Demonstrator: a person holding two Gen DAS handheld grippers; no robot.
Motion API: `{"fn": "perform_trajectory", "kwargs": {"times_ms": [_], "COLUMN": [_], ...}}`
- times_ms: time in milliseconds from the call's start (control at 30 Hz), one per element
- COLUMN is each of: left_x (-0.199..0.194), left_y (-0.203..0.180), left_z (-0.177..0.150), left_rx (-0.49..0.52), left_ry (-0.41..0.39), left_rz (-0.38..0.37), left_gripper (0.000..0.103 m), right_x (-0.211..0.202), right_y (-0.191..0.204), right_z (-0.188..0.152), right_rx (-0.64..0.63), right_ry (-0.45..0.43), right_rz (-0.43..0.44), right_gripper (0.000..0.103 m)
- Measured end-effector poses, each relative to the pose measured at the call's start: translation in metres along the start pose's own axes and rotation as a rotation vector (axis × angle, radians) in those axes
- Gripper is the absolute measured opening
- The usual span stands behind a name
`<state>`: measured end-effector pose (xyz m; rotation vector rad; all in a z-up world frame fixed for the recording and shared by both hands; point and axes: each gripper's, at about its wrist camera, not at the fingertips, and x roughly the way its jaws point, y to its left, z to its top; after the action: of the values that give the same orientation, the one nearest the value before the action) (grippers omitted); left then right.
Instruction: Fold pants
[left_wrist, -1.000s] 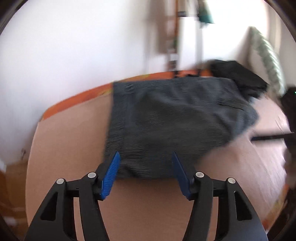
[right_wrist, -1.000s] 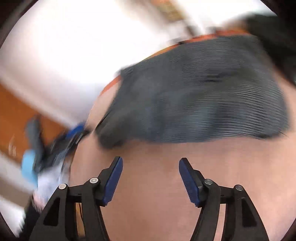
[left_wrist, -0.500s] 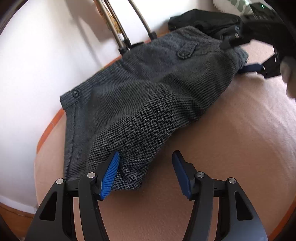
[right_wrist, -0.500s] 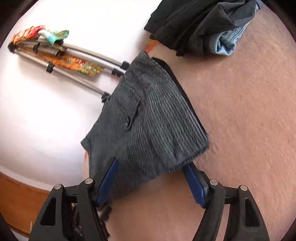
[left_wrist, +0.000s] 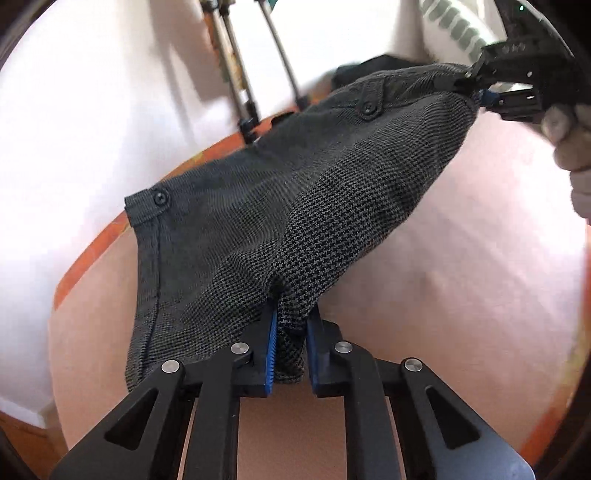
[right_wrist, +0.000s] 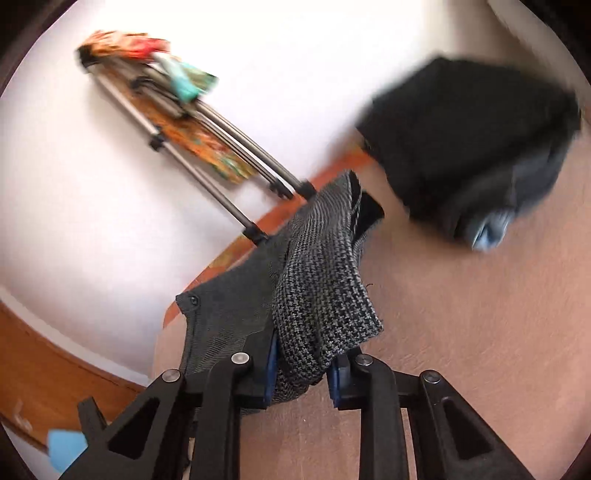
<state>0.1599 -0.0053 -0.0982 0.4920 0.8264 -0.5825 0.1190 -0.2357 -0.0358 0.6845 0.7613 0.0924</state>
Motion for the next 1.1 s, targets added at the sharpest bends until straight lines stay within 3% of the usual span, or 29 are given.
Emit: {"fn": "perform_trajectory", "kwargs": {"times_ms": [67,200,300,400,500,533,633,733,867,933,1033,1100], "left_x": [-0.004,-0.008,-0.030,-0.044,-0.031,-0.023,-0.010,-0.002,0.003,0.009,0.019,0.022], "left_y": [-0.006,-0.009,-0.003,0.006,0.026,0.041,0.082,0.098,0.101,0.101,0.093,0.093], "left_z": [-0.003,-0.010,-0.007,0.008,0.019,0.017,-0.004,-0.028,-0.045,-0.045,-0.041,-0.041], "left_rx": [0.003,-0.067,-0.112,-0.110,-0.114,-0.162,-0.363,-0.474,-0.522,-0.518,-0.429,-0.444], "left_ry": [0.031,0.088,0.045,-0.005,0.028,0.051,0.082,0.108,0.123,0.126,0.153,0.165], "left_rz": [-0.070,-0.194,-0.220,-0.144,0.020,0.057,0.047,0.032,0.064,0.067,0.178,0.202], "left_gripper": [0.012,0.018,0.022,0.035,0.038,0.038,0.039,0.039,0.049,0.049,0.049,0.051], "right_x": [-0.011,0.005,0.015,0.018,0.014,0.011,0.004,0.002,0.006,0.015,0.023,0.027], "right_y": [-0.003,-0.030,-0.041,-0.041,-0.043,-0.046,-0.067,-0.084,-0.076,-0.066,-0.053,-0.051], "right_z": [-0.004,-0.022,-0.030,-0.026,-0.022,-0.020,-0.017,-0.013,-0.012,-0.013,-0.016,-0.016], "right_rx": [-0.045,-0.075,-0.075,-0.094,-0.110,-0.108,-0.081,-0.023,-0.077,-0.111,-0.188,-0.217], "right_ry": [-0.003,0.090,0.131,0.154,0.148,0.142,0.131,0.142,0.151,0.165,0.169,0.165], "right_rz": [-0.044,-0.159,-0.178,-0.176,-0.190,-0.186,-0.203,-0.188,-0.200,-0.212,-0.247,-0.277], "right_gripper": [0.020,0.020,0.025,0.039,0.049,0.053,0.059,0.060,0.060,0.060,0.060,0.060]}}
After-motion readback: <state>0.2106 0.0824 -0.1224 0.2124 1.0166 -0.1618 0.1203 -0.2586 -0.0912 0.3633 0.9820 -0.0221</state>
